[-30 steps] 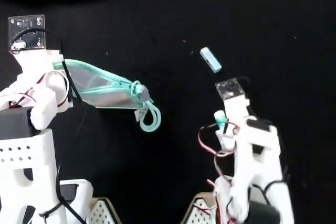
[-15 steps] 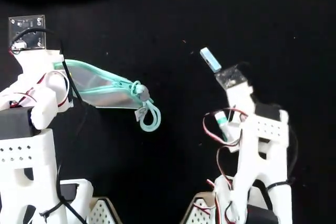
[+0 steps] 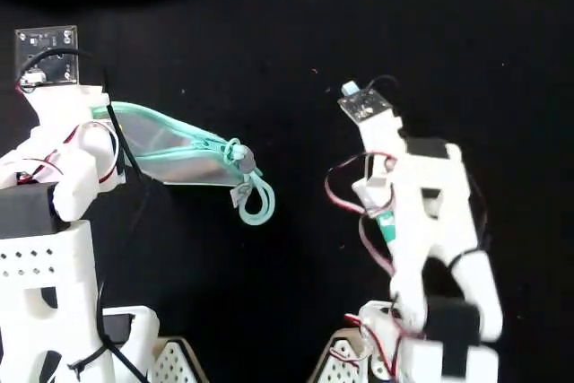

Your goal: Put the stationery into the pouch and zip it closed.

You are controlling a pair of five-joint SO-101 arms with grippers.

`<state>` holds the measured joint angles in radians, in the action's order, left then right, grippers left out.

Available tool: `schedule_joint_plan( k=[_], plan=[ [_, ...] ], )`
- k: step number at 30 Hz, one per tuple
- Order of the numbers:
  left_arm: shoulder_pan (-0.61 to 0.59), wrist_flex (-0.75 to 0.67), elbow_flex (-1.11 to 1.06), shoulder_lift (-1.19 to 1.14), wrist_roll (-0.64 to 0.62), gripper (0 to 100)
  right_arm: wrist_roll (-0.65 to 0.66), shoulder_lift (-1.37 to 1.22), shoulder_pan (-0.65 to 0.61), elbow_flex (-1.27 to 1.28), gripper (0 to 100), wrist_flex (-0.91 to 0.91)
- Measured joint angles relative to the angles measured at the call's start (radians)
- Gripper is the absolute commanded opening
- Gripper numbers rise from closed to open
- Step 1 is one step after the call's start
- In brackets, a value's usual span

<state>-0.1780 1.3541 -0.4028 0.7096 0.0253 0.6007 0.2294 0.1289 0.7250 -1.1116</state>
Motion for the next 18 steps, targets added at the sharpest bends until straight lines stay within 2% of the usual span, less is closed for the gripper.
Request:
schedule_joint_plan(
  k=[7, 18],
  plan=[
    [0.0, 0.0, 0.0, 0.0, 0.0, 3, 0.081, -0.166, 0.052, -0.058, 19.0, 0.003],
    [0.0, 0.0, 0.0, 0.0, 0.0, 3, 0.103, -0.183, 0.055, -0.063, 19.1, 0.012]
  ],
)
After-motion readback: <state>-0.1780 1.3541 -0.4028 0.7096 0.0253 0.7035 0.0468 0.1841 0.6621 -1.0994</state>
